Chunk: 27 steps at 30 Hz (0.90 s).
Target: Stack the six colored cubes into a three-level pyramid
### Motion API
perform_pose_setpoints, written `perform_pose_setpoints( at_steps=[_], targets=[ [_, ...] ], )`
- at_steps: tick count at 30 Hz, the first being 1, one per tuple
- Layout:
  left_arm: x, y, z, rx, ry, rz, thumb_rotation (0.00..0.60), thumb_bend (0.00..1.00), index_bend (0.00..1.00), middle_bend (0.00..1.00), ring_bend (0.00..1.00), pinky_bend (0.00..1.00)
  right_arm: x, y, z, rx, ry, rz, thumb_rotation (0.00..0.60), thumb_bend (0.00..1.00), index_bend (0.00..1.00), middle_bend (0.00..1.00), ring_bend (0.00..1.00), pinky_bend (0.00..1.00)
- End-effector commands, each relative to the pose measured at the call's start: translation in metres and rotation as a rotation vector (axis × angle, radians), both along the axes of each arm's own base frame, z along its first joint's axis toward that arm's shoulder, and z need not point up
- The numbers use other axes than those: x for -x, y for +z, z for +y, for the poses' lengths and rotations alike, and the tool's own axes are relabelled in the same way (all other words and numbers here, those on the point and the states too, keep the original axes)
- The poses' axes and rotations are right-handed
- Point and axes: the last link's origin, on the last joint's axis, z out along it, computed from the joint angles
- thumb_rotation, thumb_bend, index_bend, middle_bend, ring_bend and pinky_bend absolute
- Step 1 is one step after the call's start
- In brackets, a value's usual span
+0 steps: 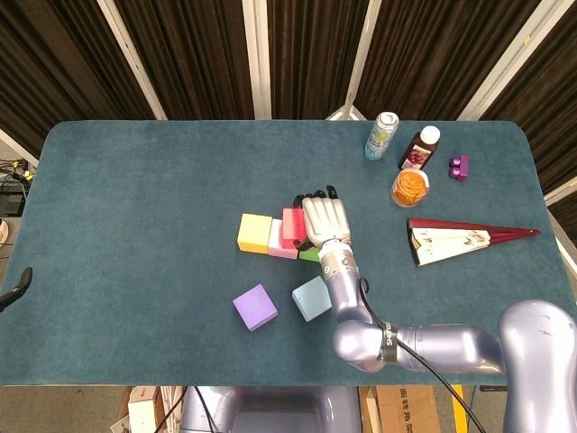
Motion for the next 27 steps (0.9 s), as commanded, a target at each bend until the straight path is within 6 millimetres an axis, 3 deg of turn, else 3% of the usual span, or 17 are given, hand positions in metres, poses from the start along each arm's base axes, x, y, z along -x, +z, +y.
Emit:
perform_pose_setpoints(
  at_steps=[1,12,27],
  targets=[
    [0.0000,0.0002,-0.0001,0.000,0.000,-0.001,0.600,0.35,0.15,0.03,0.00,0.00,0.0002,-0.0001,-0.0012,0.003,-0.005,0.000,0.600,0.24,0.30,0.28,0.16,0.00],
    [0.0001,0.0009,-0.0003,-0.002,0.000,-0.004,0.600,0.35,0.15,0.03,0.00,0.00,0.0036,0.0004,-0.0051,0.008,-0.025,0.003,0.600,0.24,0.30,0.27,0.16,0.00],
    [0.0002,0.0013,-0.0003,-0.004,0.001,-0.018,0.600,0.35,0.15,0.03,0.00,0.00,-0.0022,-0.0015,-0.0010,0.003,-0.006,-0.017,0.600,0.24,0.30,0.44,0.23,0.00]
  ],
)
